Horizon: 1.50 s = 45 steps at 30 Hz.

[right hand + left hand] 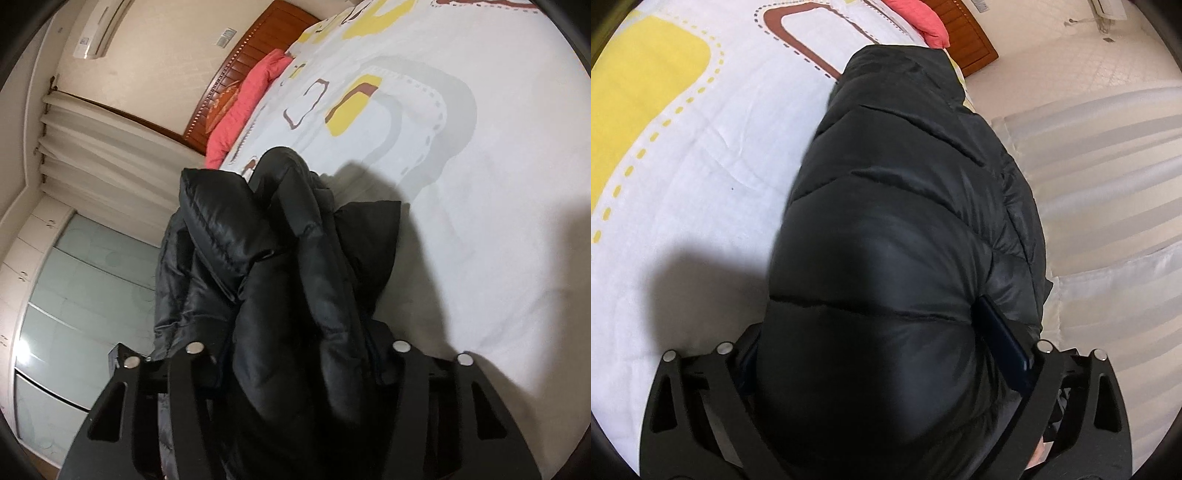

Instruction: Fold large clothes

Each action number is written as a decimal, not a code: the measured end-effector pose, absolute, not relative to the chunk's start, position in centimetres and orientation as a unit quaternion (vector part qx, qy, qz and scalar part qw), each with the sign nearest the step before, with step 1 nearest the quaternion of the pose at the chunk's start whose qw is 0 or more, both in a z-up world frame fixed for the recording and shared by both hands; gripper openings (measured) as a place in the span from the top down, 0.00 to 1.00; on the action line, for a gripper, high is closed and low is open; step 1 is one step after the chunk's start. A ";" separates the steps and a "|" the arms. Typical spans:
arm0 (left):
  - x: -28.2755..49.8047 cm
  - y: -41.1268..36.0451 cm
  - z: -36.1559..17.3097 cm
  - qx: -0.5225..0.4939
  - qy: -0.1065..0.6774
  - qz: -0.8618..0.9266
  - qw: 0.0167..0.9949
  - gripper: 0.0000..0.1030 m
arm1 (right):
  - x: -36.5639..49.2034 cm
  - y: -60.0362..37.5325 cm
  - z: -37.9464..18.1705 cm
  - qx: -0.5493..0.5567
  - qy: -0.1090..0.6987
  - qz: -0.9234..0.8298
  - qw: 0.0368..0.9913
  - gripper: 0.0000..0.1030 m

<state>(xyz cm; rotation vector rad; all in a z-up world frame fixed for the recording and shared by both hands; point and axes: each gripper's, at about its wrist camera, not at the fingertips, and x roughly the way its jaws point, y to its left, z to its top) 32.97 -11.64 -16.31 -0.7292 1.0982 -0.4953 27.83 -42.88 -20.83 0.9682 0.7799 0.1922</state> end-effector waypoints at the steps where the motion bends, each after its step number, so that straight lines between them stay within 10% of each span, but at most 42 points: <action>1: 32.9 -11.7 -16.1 -0.331 0.504 -0.227 0.765 0.09 | 27.8 -42.8 -20.8 0.453 0.362 0.093 0.809 0.52; 30: 35.4 -2.4 -6.6 -0.253 0.440 -0.194 0.839 0.23 | 38.1 -32.1 -18.1 0.491 0.315 0.193 0.789 0.59; 45: 40.4 0.7 -13.4 -0.306 0.476 -0.178 0.805 0.13 | 40.4 -31.7 -21.1 0.482 0.373 0.150 0.778 0.50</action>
